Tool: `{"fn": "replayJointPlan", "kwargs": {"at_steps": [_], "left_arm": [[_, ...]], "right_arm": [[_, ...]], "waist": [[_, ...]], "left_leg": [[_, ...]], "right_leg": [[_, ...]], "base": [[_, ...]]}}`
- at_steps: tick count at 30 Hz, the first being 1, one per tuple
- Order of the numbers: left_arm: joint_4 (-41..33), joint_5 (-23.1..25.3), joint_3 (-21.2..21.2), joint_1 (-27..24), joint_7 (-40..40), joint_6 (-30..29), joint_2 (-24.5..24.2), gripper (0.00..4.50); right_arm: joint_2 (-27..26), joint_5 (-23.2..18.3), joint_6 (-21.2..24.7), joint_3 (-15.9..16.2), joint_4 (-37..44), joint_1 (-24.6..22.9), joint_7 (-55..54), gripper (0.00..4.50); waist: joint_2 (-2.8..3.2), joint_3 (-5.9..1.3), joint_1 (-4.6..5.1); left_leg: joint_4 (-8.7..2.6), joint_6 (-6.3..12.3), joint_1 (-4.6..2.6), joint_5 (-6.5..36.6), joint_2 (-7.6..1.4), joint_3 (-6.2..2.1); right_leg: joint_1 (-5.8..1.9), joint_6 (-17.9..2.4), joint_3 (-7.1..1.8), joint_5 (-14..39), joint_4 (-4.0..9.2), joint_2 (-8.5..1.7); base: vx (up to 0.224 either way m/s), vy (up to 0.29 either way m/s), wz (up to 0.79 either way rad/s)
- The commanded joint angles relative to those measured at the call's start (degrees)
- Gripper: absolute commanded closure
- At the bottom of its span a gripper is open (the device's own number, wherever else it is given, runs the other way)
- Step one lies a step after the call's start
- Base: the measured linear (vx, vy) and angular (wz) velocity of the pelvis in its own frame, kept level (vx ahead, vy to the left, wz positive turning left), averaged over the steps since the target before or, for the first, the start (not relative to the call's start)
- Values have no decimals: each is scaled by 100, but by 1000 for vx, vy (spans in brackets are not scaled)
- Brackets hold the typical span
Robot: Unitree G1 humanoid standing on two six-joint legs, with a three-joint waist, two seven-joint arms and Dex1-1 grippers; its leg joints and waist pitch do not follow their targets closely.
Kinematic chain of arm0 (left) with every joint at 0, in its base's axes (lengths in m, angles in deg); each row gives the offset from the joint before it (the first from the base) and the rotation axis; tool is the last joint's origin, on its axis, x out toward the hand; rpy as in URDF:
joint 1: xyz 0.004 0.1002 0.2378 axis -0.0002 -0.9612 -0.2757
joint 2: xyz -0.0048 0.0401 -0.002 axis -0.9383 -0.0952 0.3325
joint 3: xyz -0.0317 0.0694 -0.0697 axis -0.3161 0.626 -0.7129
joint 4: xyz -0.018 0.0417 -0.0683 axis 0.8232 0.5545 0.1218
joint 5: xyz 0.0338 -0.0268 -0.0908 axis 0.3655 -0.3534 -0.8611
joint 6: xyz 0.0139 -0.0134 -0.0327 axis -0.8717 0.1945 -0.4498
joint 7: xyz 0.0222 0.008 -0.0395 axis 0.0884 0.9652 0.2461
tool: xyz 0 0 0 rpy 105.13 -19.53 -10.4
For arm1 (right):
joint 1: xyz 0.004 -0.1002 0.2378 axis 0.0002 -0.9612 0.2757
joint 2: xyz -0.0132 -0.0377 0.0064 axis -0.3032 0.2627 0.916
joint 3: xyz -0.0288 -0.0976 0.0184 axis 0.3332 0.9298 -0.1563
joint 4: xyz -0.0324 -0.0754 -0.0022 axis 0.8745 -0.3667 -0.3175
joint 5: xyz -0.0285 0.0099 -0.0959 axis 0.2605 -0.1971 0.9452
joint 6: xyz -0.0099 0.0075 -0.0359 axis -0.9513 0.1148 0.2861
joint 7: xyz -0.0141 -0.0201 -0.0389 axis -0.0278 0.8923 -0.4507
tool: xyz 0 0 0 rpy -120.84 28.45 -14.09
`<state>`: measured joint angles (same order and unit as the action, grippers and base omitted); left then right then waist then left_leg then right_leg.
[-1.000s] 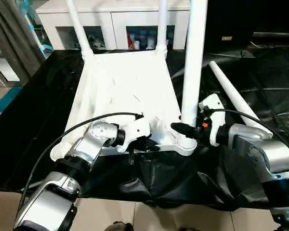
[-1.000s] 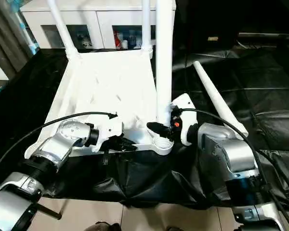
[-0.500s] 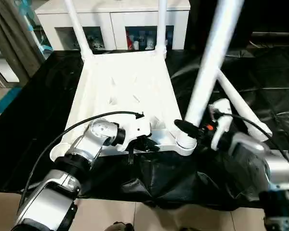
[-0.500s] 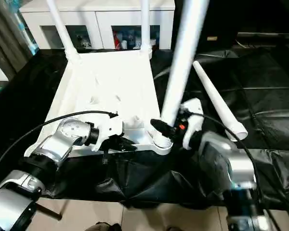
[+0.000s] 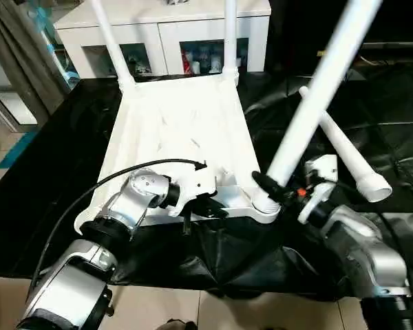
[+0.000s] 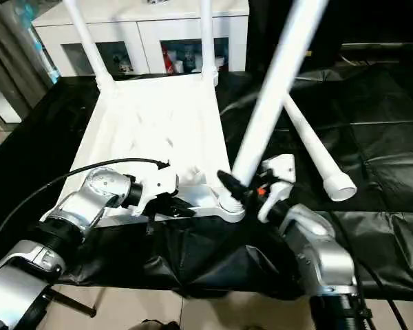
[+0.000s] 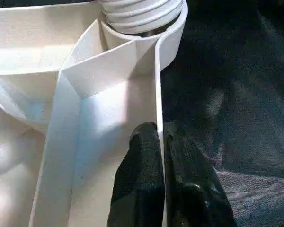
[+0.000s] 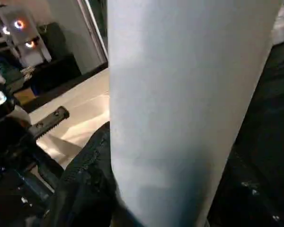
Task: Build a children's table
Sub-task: Insert table leg to table base
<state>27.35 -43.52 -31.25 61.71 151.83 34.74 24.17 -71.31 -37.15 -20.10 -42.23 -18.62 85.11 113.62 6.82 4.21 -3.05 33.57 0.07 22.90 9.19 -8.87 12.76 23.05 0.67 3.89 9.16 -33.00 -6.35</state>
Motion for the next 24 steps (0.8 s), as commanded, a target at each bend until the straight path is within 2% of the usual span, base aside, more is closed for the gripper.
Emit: {"fn": "replayJointPlan", "kwargs": {"at_steps": [1, 3, 5, 7, 8, 10, 11, 12, 14, 15, 16, 19, 21, 24], "left_arm": [[-21, 140, 121, 68, 54, 95, -44, 450], [-24, 133, 110, 50, 41, 101, -47, 450], [-34, 127, 105, 44, 36, 94, -46, 450], [-37, 128, 105, 43, 36, 98, -53, 450], [-33, 128, 106, 50, 43, 100, -57, 450], [11, 141, 106, 83, 24, 128, -57, 450], [54, 148, 104, 106, 11, 148, -53, 450], [74, 154, 106, 117, 2, 159, -50, 450], [86, 159, 109, 124, -4, 166, -48, 450], [100, 166, 116, 132, -10, 174, -44, 450], [102, 167, 116, 133, -11, 175, -44, 450], [150, 187, 120, 147, -27, 206, -43, 450], [160, 192, 123, 149, -24, 219, -47, 450], [167, 200, 127, 154, -32, 229, -44, 450]], "right_arm": [[-116, 197, 134, 198, -252, -236, -177, 257], [-256, 124, 4, 122, -261, -258, -286, 257], [-325, 56, -20, 54, -263, -265, -333, 257], [-428, -116, -4, -112, -261, -249, -404, 257], [-483, -290, 63, -278, -260, -206, -445, 257], [-556, -634, 194, -581, -243, -126, -481, 257], [-574, -788, 244, -712, -221, -102, -486, 257], [-529, -773, 208, -725, -223, -125, -456, 257], [-483, -735, 164, -718, -229, -156, -429, 257], [-400, -622, 81, -669, -229, -251, -381, 257], [-396, -615, 78, -664, -226, -260, -377, 257], [-262, -402, 37, -479, -80, -500, -274, 257], [-117, -208, 35, -300, 9, -581, -238, 257], [31, -16, 11, -134, 86, -588, -215, 257]], "waist": [[-7, -287, 55], [20, -283, 69], [5, -275, 88], [20, -278, 104], [53, -274, 111], [39, -272, 127], [66, -288, 124], [65, -290, 122], [73, -296, 114], [100, -314, 108], [94, -319, 105], [90, -327, 85], [85, -335, 76], [72, -340, 66]], "left_leg": [[-557, -206, -246, 3093, -419, -349], [-572, -242, -249, 3207, -420, -364], [-578, -251, -248, 3289, -415, -372], [-577, -239, -256, 3303, -415, -376], [-579, -228, -258, 3294, -411, -380], [-584, -212, -249, 3271, -413, -378], [-573, -192, -258, 3229, -417, -379], [-570, -174, -257, 3179, -411, -372], [-572, -119, -211, 2911, -412, -356], [-563, -104, -219, 2831, -411, -346], [-560, -95, -224, 2792, -413, -336], [-556, -66, -233, 2714, -416, -321], [-562, -33, -195, 2582, -421, -327], [-553, 22, -179, 2458, -415, -318]], "right_leg": [[-77, -977, -231, 2684, 523, -332], [-69, -929, -222, 2814, 537, -332], [-63, -892, -221, 2938, 554, -337], [-57, -875, -224, 3020, 563, -341], [-58, -862, -225, 3073, 571, -346], [-63, -850, -219, 3092, 581, -336], [-64, -873, -223, 3078, 573, -348], [-66, -879, -220, 3041, 578, -341], [-84, -898, -224, 2866, 553, -341], [-85, -910, -224, 2815, 547, -340], [-81, -917, -226, 2768, 553, -339], [-77, -945, -230, 2650, 544, -326], [-120, -939, -224, 2520, 518, -323], [-133, -974, -228, 2444, 504, -331]], "base": [[0, 0, 0], [0, 0, 0], [0, 0, 0], [0, 0, 0], [0, 0, 0], [0, 0, 0], [0, 0, 0], [0, 0, 0], [0, 0, 0], [0, 0, 0], [0, 0, 0], [0, 0, 0], [0, 0, 0], [0, 0, 0]]}}
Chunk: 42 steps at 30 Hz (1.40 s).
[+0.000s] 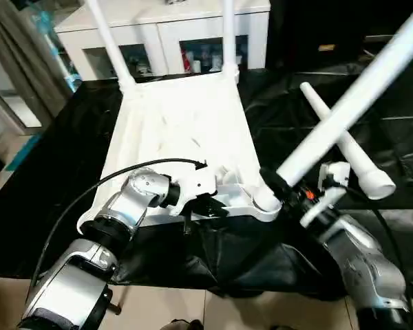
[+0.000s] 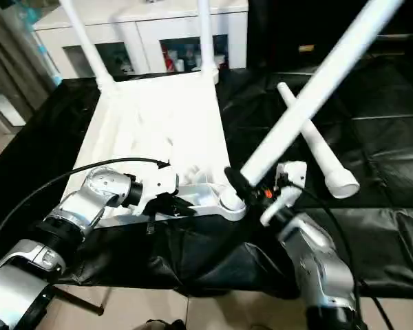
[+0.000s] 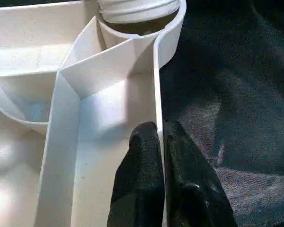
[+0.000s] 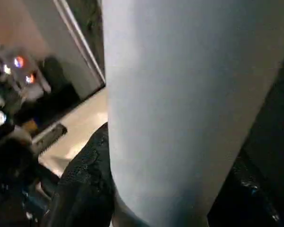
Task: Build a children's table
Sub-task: Insert table leg to table base
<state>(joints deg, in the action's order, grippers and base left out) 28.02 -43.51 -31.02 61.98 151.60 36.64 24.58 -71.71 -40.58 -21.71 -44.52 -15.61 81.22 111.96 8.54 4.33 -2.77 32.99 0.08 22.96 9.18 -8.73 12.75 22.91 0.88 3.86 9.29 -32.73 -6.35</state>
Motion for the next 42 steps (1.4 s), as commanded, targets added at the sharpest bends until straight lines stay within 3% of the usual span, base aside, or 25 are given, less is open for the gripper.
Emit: {"fn": "replayJointPlan", "kwargs": {"at_steps": [1, 6, 7, 9, 10, 12, 13, 15, 16, 17, 18, 19, 20, 25, 30, 33, 38, 40, 42], "left_arm": [[102, 203, 104, 126, -12, 44, -86, 450], [95, 190, 99, 113, 22, 70, -121, 450], [86, 186, 104, 109, 52, 95, -135, 450], [76, 183, 110, 105, 79, 116, -147, 450], [42, 175, 114, 90, 104, 120, -163, 450], [-4, 162, 119, 70, 133, 110, -171, 450], [-38, 150, 123, 54, 163, 103, -177, 450], [-78, 116, 137, 34, 256, 113, -179, 450], [-79, 115, 138, 34, 260, 115, -179, 450], [-88, 106, 150, 35, 310, 124, -183, 450], [-92, 107, 154, 36, 316, 122, -181, 450], [-95, 104, 156, 40, 329, 124, -183, 450], [-104, 94, 162, 52, 366, 128, -189, 450], [-102, 97, 193, 101, 466, 183, -218, 450], [-102, 82, 192, 133, 564, 258, -219, 450], [-78, 66, 173, 172, 583, 286, -196, 450], [-53, 21, 140, 218, 566, 322, -153, 450], [-78, 9, 134, 200, 587, 324, -156, 450], [-102, -2, 132, 184, 610, 312, -160, 450]], "right_arm": [[140, 395, 152, 157, -178, -192, -22, 257], [480, 689, 255, 381, -129, -25, 12, 257], [551, 766, 262, 457, -155, 51, 43, 257], [622, 835, 273, 547, -180, 130, 83, 257], [729, 922, 303, 696, -239, 285, 212, 257], [800, 944, 337, 802, -295, 405, 359, 257], [836, 937, 368, 863, -334, 476, 464, 257], [950, 958, 420, 1053, -422, 602, 747, 257], [955, 959, 422, 1060, -424, 605, 758, 257], [1035, 972, 432, 1163, -467, 648, 948, 257], [1068, 970, 422, 1195, -488, 661, 1015, 257], [1085, 962, 409, 1208, -514, 675, 1071, 257], [1134, 939, 371, 1245, -597, 716, 1233, 257], [1276, 874, 227, 1308, -871, 802, 1703, 257], [1297, 823, 90, 1280, -1011, 767, 1911, 257], [1254, 776, -42, 1227, -1054, 702, 1976, 257], [1087, 742, -501, 1084, -1208, 528, 1997, 257], [1039, 705, -571, 1062, -1210, 467, 2022, 257], [995, 656, -547, 1019, -1210, 429, 1996, 257]], "waist": [[-123, -352, 36], [-150, -339, 18], [-191, -334, 25], [-171, -330, 28], [-254, -325, 32], [-222, -313, 42], [-261, -317, 45], [-289, -307, 59], [-302, -310, 62], [-362, -299, 68], [-324, -316, 54], [-324, -319, 55], [-374, -327, 56], [-419, -312, 40], [-424, -302, 6], [-383, -276, -1], [-392, -260, 1], [-357, -236, -8], [-376, -234, -2]], "left_leg": [[-488, 51, -189, 2439, -429, -310], [-479, 111, -186, 2334, -431, -319], [-481, 121, -177, 2331, -430, -314], [-473, 120, -187, 2350, -427, -312], [-467, 141, -182, 2325, -423, -312], [-469, 152, -169, 2281, -427, -322], [-461, 156, -195, 2314, -430, -313], [-467, 171, -171, 2269, -434, -318], [-463, 180, -174, 2240, -436, -318], [-468, 195, -178, 2238, -442, -302], [-464, 184, -196, 2194, -456, -302], [-470, 179, -190, 2177, -460, -304], [-475, 180, -175, 2147, -466, -303], [-462, 239, -180, 2108, -467, -269], [-459, 302, -175, 2019, -474, -261], [-478, 235, -187, 2161, -481, -269], [-498, 153, -191, 2374, -482, -275], [-510, 139, -196, 2441, -487, -286], [-521, 109, -206, 2534, -490, -288]], "right_leg": [[-113, -997, -228, 2465, 487, -333], [-115, -942, -229, 2668, 492, -337], [-119, -931, -227, 2682, 498, -329], [-108, -918, -232, 2754, 502, -334], [-106, -905, -234, 2834, 509, -341], [-114, -878, -231, 2922, 506, -344], [-93, -875, -237, 2961, 522, -342], [-107, -891, -237, 2935, 512, -341], [-108, -902, -241, 2874, 504, -340], [-93, -907, -246, 2860, 520, -331], [-91, -980, -257, 2668, 493, -334], [-100, -1010, -254, 2558, 482, -326], [-116, -1091, -251, 2324, 446, -317], [-124, -1311, -262, 1915, 416, -326], [-144, -1371, -261, 1779, 406, -322], [-130, -1365, -261, 1889, 417, -323], [-129, -1372, -262, 1891, 431, -324], [-116, -1355, -264, 1986, 439, -332], [-114, -1330, -264, 2071, 450, -324]], "base": [[0, 0, 0], [0, 0, 0], [0, 0, 0], [0, 0, 0], [0, 0, 0], [0, 0, 0], [0, 0, 0], [0, 0, 0], [0, 0, 0], [0, 0, 0], [0, 0, 0], [0, 0, 0], [0, 0, 0], [0, 0, 0], [0, 0, 0], [0, 0, 0], [0, 0, 0], [0, 0, 0], [0, 0, 0]]}}
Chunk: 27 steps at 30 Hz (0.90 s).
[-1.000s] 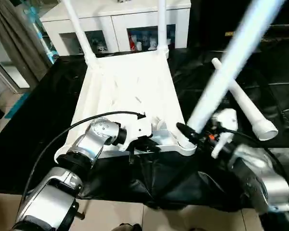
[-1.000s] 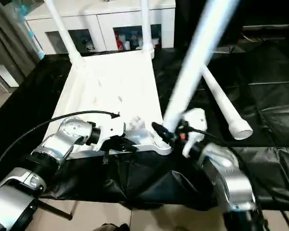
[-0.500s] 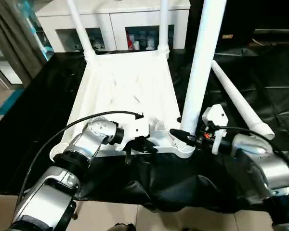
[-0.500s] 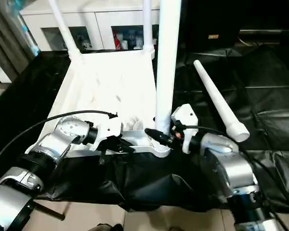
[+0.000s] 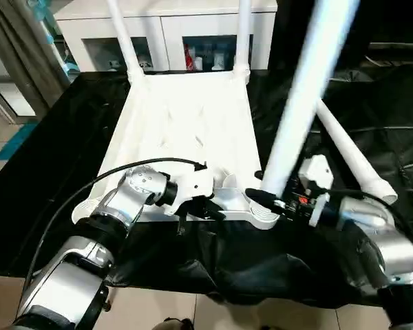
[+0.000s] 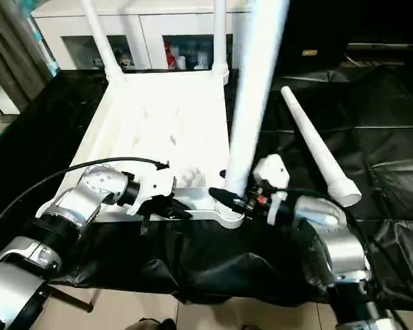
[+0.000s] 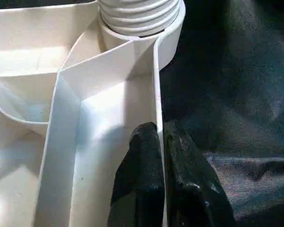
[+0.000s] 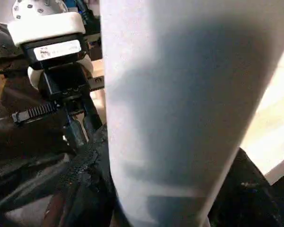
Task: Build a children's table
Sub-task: Insert table leg to table base
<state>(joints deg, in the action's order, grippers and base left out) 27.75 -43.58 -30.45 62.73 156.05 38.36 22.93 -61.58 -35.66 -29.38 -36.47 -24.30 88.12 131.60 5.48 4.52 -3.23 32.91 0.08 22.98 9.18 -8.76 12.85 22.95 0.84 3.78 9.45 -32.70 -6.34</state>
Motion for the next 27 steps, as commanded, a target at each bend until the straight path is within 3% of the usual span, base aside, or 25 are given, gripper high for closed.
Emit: {"fn": "replayJointPlan", "kwargs": {"at_steps": [1, 10, 11, 19, 24, 27], "left_arm": [[-89, -3, 79, 100, 196, 131, -5, 450], [-87, -4, 132, 118, 460, 99, -87, 450], [-79, 6, 141, 131, 481, 101, -98, 450], [9, -7, 128, 215, 535, 117, -76, 450], [36, 3, 122, 226, 512, 130, -81, 450], [54, -15, 64, 240, 380, 82, -38, 450]], "right_arm": [[-18, 169, 213, 222, -353, -281, 47, 257], [66, 459, 45, 514, -553, -211, 254, 257], [89, 585, -26, 619, -674, -134, 335, 257], [155, 692, -92, 787, -755, -83, 547, 257], [129, 720, -163, 750, -894, -43, 513, 257], [27, 655, -153, 588, -998, -16, 337, 257]], "waist": [[-52, -243, 40], [-36, -240, 45], [-13, -232, 52], [-9, -198, 72], [0, -213, 73], [-5, -196, 79]], "left_leg": [[-520, 98, -202, 2550, -487, -302], [-540, 100, -196, 2489, -488, -291], [-546, 84, -190, 2528, -492, -298], [-576, -22, -219, 2804, -502, -311], [-582, -9, -219, 2724, -507, -301], [-587, -13, -214, 2814, -502, -303]], "right_leg": [[-116, -1325, -257, 2055, 445, -326], [-126, -1370, -250, 1853, 441, -323], [-129, -1380, -247, 1868, 438, -328], [-104, -1320, -263, 2132, 473, -329], [-114, -1376, -259, 1946, 468, -327], [-106, -1351, -260, 2159, 486, -338]], "base": [[0, 0, 0], [0, 0, 0], [0, 0, 0], [0, 0, 0], [0, 0, 0], [0, 0, 0]]}}
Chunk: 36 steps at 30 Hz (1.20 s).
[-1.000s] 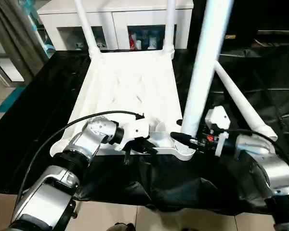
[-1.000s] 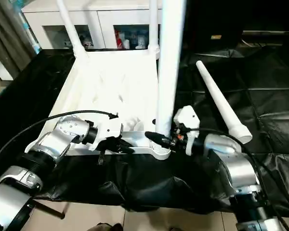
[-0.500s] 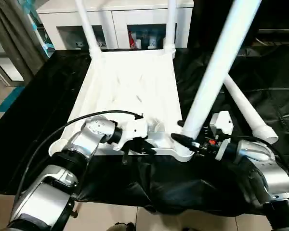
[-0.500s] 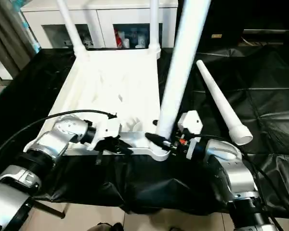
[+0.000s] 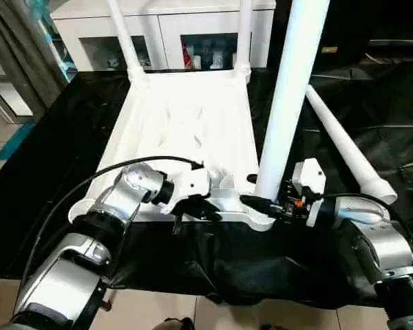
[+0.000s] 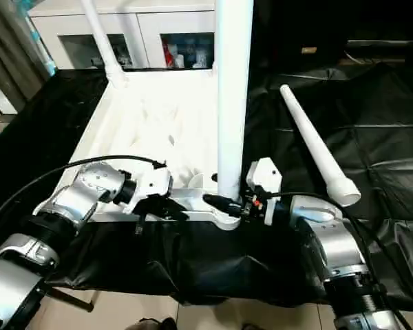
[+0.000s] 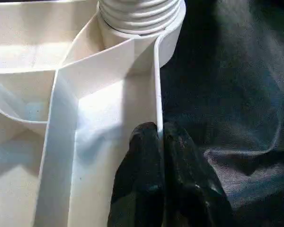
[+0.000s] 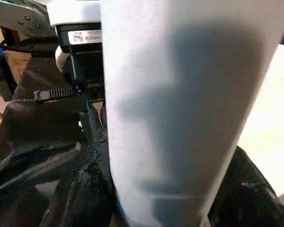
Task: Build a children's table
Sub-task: Insert table leg to table base
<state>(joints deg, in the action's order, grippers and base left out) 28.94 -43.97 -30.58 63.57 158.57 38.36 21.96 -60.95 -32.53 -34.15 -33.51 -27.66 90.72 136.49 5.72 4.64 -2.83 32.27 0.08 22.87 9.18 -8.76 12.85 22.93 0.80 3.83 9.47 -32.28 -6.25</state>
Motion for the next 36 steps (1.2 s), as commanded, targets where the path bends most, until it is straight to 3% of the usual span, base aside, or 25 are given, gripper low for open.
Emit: {"fn": "replayJointPlan", "kwargs": {"at_steps": [1, 7, 12, 15, 16, 17, 18, 19, 20, 21, 22, 23, 24, 25, 26, 27, 28, 29, 30, 31, 32, 33, 34, 35, 36], "left_arm": [[-55, 19, 64, 161, 103, 82, 70, 450], [50, 31, -51, 251, -213, -39, 160, 450], [144, 86, -120, 331, -529, -141, 201, 450], [224, 92, -199, 408, -782, -256, 280, 450], [247, 97, -213, 427, -842, -276, 300, 450], [276, 112, -226, 454, -936, -329, 332, 450], [349, 154, -243, 512, -1139, -418, 390, 450], [380, 169, -250, 536, -1216, -454, 412, 450], [416, 187, -262, 568, -1324, -509, 440, 450], [472, 201, -284, 614, -1456, -582, 478, 450], [512, 213, -305, 657, -1583, -651, 519, 450], [538, 219, -334, 700, -1735, -745, 574, 450], [541, 229, -350, 719, -1831, -818, 607, 450], [482, 285, -384, 760, -2189, -1062, 733, 450], [440, 329, -404, 775, -2379, -1185, 804, 450], [300, 382, -395, 743, -2546, -1385, 905, 450], [212, 415, -386, 720, -2637, -1507, 971, 450], [118, 447, -369, 687, -2715, -1624, 1034, 450], [38, 491, -351, 658, -2822, -1736, 1087, 450], [-29, 531, -338, 628, -2931, -1802, 1125, 450], [-129, 548, -330, 587, -3118, -1973, 1196, 450], [-149, 550, -331, 577, -3147, -2003, 1206, 450], [-185, 565, -337, 553, -3268, -2065, 1242, 450], [-192, 575, -342, 548, -3343, -2103, 1266, 450], [-261, 564, -335, 495, -3360, -2156, 1309, 450]], "right_arm": [[-74, 317, 340, 241, -675, -282, -217, 257], [-412, 395, 237, 19, -904, -268, -943, 257], [-636, 652, -2, -24, -1178, -203, -1503, 257], [-832, 796, -89, -71, -1424, -118, -1994, 257], [-884, 813, -129, -82, -1472, -102, -2084, 257], [-979, 849, -125, -90, -1541, -71, -2270, 257], [-1120, 889, -143, -90, -1684, -3, -2534, 257], [-1171, 893, -154, -89, -1739, 24, -2619, 257], [-1243, 890, -131, -117, -1815, 71, -2766, 257], [-1329, 907, -97, -177, -1933, 144, -2960, 257], [-1415, 905, -69, -249, -2069, 233, -3145, 257], [-1520, 862, -11, -345, -2230, 350, -3341, 257], [-1573, 834, 17, -396, -2319, 418, -3440, 257], [-1738, 740, 182, -536, -2604, 670, -3737, 257], [-1821, 707, 267, -602, -2755, 806, -3882, 257], [-1899, 723, 351, -610, -2905, 970, -3998, 257], [-1942, 741, 395, -605, -2998, 1072, -4059, 257], [-1979, 792, 437, -568, -3085, 1167, -4097, 257], [-2004, 853, 452, -521, -3150, 1250, -4119, 257], [-2024, 897, 466, -487, -3190, 1313, -4133, 257], [-2059, 939, 492, -464, -3294, 1433, -4156, 257], [-2065, 944, 498, -460, -3308, 1451, -4159, 257], [-2078, 967, 532, -443, -3359, 1511, -4163, 257], [-2091, 990, 533, -446, -3428, 1564, -4174, 257], [-2106, 1057, 532, -420, -3514, 1634, -4142, 257]], "waist": [[-39, -200, 44], [-56, -164, 101], [-54, -71, 186], [-13, -24, 257], [59, 2, 293], [98, 42, 322], [135, 35, 268], [93, 26, 260], [8, 8, 244], [-118, 135, 274], [-118, 135, 274], [125, 250, 381], [224, 374, 580], [416, 361, 22], [327, 147, -7], [-46, -281, 101], [-106, -178, 141], [-271, -69, 135], [-101, -13, 12], [189, -165, 47], [190, -343, 272], [257, -301, 351], [341, -295, 333], [193, -177, 284], [106, -176, 278]], "left_leg": [[-525, -32, -212, 2891, -500, -309], [-566, -199, -245, 3309, -498, -365], [-555, -340, -336, 3970, -461, -453], [-647, -448, -327, 4460, -472, -545], [-739, -558, -331, 4833, -510, -581], [-917, -677, -243, 5267, -569, -607], [-1104, -767, -211, 5449, -595, -510], [-1136, -773, -229, 5380, -575, -439], [-939, -772, -459, 4958, -415, -317], [-269, -370, -868, 4043, -147, -321], [-269, -370, -868, 4043, -147, -321], [233, -99, -791, 2553, -79, -453], [-174, -225, -506, 3490, -314, -556], [-1138, -951, 733, 5934, -325, -470], [-1229, -1121, 220, 5924, -201, -315], [-626, -1289, -410, 3515, -195, -510], [125, -988, -541, 2132, -193, -773], [438, -421, -119, 937, -100, -869], [319, -83, 421, -488, -115, -885], [-118, -176, 227, -1250, -127, -909], [-1, 413, -386, -1667, -362, -1145], [-20, 861, -435, -2078, -492, -1276], [-5, 1258, -425, -2404, -494, -1296], [-85, 1537, -180, -1094, -422, -1015], [-96, 1391, -42, -528, -323, -917]], "right_leg": [[-91, -1306, -267, 2335, 464, -350], [-33, -1047, -273, 3111, 540, -369], [74, -565, -193, 4342, 711, -379], [-42, -370, -24, 4412, 719, -340], [-101, -427, 60, 3932, 679, -298], [-253, -564, 101, 3087, 451, -226], [-315, -724, 89, 2415, 224, -152], [-298, -754, 68, 2292, 184, -123], [-45, -784, 10, 2832, 478, -193], [331, -441, 207, 4594, 1185, -408], [331, -441, 207, 4594, 1185, -408], [-62, 213, 903, 5452, 1598, -572], [-349, 472, 1436, 4649, 1376, -314], [-1240, -175, 713, 1590, -712, 60], [-887, -346, 534, 1344, -796, 330], [-575, -359, -45, 3527, -105, -426], [-226, -1020, -200, 4120, 417, -1016], [-597, -1142, -252, 4315, 685, -1193], [-1037, -1141, -27, 3002, 480, -997], [-1034, -1112, 400, 783, 91, -239], [-498, -1171, 209, -456, -235, 39], [-425, -1171, 96, -569, -351, -10], [-409, -1166, 31, -533, -364, -24], [-419, -1494, -191, -212, -96, -264], [-533, -1655, -215, -239, -14, -358]], "base": [[0, 0, 0], [0, 0, 0], [-14, 2, -2], [-71, 34, -18], [0, 0, 0], [-40, 50, -13], [0, 0, 0], [-63, 17, 5], [0, 0, 0], [-52, -32, 6], [-40, 8, -32], [-40, 8, -32], [237, 113, -59], [308, 85, -15], [308, 85, -15], [97, -97, 16], [29, -95, 1], [79, -96, -30], [86, 30, -59], [79, 28, -44], [0, 0, 0], [0, 0, 0], [0, 0, 0], [0, 0, 0], [-56, -24, 7]]}}
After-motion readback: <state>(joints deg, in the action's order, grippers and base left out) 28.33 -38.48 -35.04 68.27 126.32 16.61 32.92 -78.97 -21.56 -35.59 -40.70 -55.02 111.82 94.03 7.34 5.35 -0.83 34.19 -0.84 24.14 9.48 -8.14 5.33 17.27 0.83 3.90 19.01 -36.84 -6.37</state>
